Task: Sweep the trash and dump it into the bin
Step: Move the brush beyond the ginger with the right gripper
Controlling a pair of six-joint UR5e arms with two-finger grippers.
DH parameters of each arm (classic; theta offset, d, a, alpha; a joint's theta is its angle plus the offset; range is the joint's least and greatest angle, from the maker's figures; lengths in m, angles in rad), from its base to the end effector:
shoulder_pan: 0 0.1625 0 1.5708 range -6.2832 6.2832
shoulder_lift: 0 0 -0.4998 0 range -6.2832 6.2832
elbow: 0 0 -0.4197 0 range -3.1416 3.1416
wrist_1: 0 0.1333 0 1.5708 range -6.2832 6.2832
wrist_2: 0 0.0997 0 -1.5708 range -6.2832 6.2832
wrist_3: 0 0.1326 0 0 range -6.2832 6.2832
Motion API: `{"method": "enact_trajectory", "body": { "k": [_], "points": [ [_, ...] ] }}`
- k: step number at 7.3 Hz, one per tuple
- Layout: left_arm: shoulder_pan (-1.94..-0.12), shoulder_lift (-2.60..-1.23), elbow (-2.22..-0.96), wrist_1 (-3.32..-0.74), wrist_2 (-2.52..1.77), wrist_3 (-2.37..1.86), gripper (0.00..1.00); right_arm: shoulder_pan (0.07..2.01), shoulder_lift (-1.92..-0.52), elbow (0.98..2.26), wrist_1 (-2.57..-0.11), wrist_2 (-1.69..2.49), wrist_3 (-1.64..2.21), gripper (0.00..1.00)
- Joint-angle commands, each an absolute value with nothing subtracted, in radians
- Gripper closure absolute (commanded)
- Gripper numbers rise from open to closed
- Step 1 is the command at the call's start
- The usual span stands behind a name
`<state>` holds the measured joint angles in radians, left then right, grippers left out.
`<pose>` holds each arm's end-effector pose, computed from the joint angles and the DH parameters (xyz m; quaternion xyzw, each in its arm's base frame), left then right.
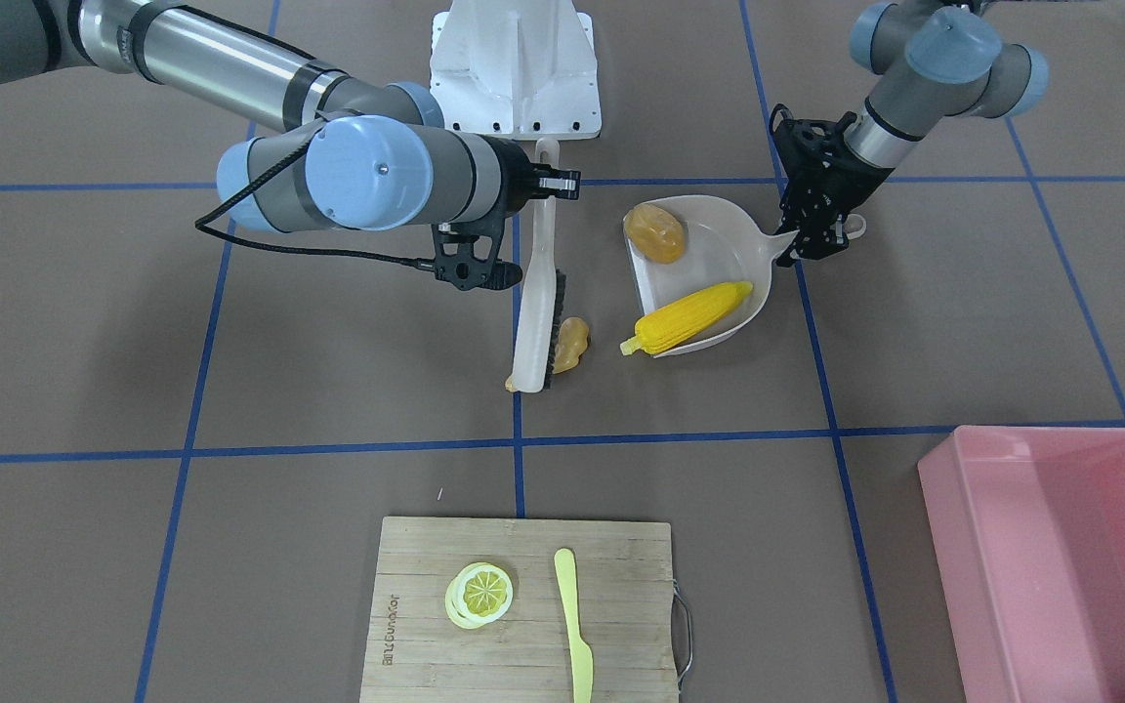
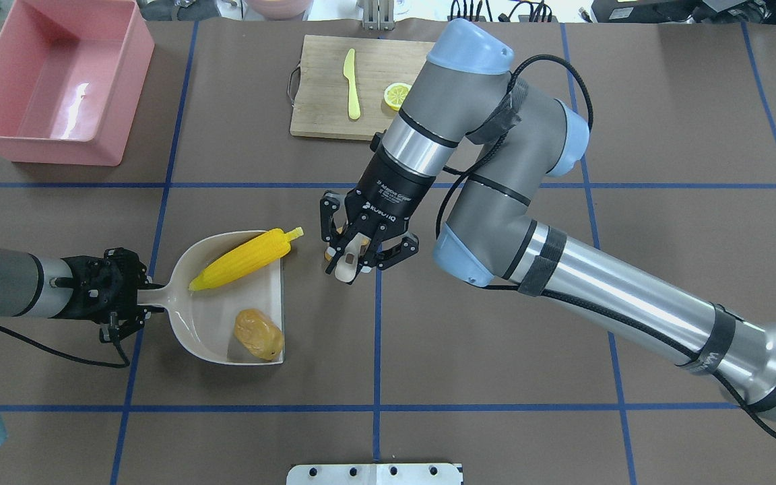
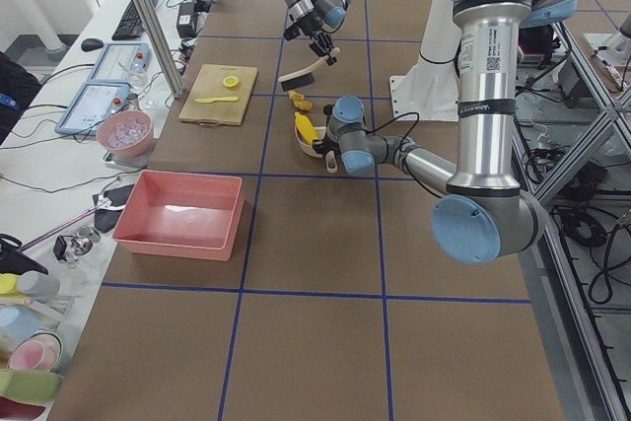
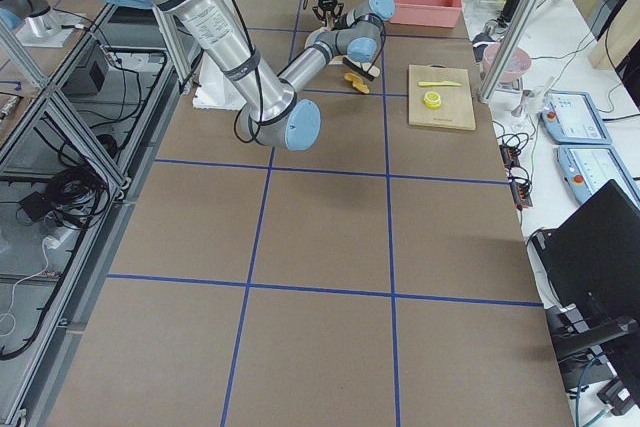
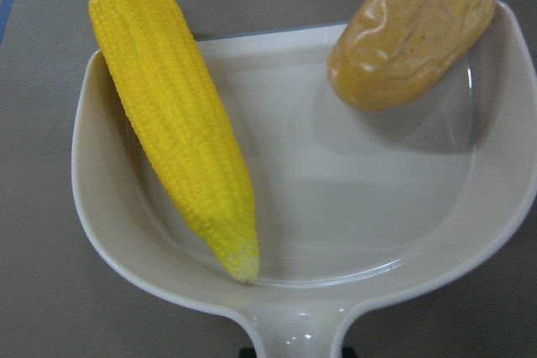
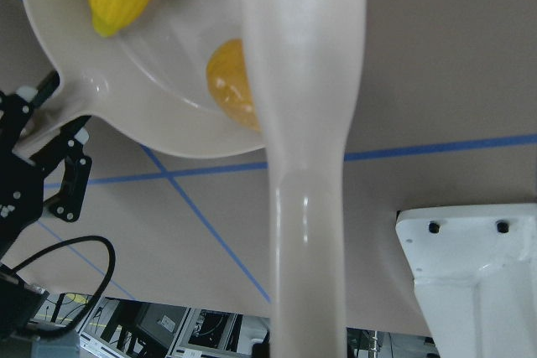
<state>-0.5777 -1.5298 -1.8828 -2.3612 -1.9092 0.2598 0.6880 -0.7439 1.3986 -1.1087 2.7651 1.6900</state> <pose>0.4051 -0.3706 0.5235 0.4137 0.3144 0.5675 0.6387 -0.6026 -0.5082 0.1772 -0.3348 -0.5543 0.0015 0.7620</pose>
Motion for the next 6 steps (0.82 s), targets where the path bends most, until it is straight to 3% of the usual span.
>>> {"method": "enact_trajectory", "body": {
  "k": [1,6],
  "points": [
    [-0.578,-1.528,-1.881,-2.342,-1.911,0.247,1.00,0.733,-0.806,1.408,-1.109,2.760,1.588,1.00],
    [-0.580,-1.542,-1.885,-2.266,-1.913,0.140,1.00,0.713,-0.885,1.500,-1.108,2.755,1.342,1.00]
  ]
}}
